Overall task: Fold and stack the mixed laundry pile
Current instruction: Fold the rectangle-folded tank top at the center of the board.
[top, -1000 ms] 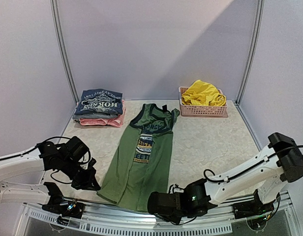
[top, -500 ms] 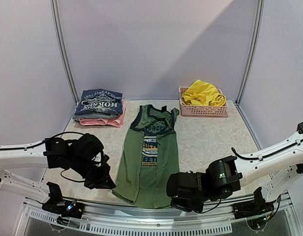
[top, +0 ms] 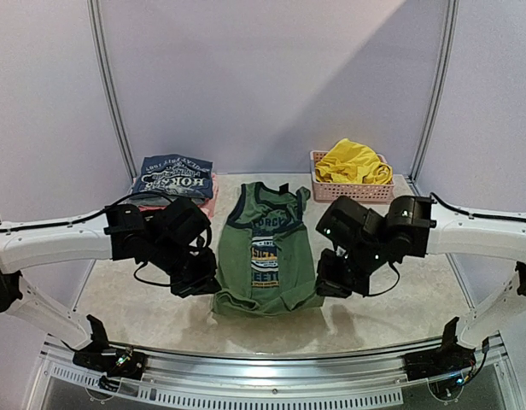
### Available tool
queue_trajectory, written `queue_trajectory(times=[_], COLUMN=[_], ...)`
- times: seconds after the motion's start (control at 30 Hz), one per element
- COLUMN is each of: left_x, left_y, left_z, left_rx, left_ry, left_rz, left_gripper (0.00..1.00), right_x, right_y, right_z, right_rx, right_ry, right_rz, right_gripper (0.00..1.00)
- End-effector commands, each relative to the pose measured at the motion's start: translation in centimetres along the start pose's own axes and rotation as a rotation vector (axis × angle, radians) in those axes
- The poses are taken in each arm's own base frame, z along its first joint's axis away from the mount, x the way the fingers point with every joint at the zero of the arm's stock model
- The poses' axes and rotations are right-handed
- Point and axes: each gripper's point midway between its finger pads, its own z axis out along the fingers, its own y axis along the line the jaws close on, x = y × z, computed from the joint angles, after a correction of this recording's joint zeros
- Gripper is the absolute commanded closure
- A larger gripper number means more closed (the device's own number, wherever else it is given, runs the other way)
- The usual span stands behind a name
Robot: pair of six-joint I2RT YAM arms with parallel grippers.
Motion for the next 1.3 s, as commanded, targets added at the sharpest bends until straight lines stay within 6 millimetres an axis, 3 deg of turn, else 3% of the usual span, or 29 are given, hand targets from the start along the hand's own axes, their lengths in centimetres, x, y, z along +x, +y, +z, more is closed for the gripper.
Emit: queue_trajectory(times=[0.0,0.37,0.5,0.8,1.27], left_x=[-3.5,-9.9,-12.3,-14.9,-18.2], left_y=[-1.1,0.3,-0.1,-1.4,0.4], left_z=[-0.4,1.0,1.0,3.4,4.9], left_rx=[-0.031,-0.108,-0.095,-0.091,-0.152], left_ry=[-0.064,-0.015,-0.022,0.012,0.001], left_rz=[-0.002,0.030,0.046,0.081,0.052], left_gripper=[1.00,1.00,1.00,1.00,1.00], right_x=[-1.7,-7.7,-9.8,-12.6,-15.6], right_y=[0.6,3.1,3.8,3.1,3.6], right_z=[0.1,2.6,3.5,5.4,7.3], right_rx=[0.029,0.083,0.089,0.126,0.066], right_ry=[0.063,0.063,0.061,0.077,0.107], right_rz=[-0.135,-0.131,-0.128,-0.110,-0.128], right_gripper=[1.00,1.00,1.00,1.00,1.00])
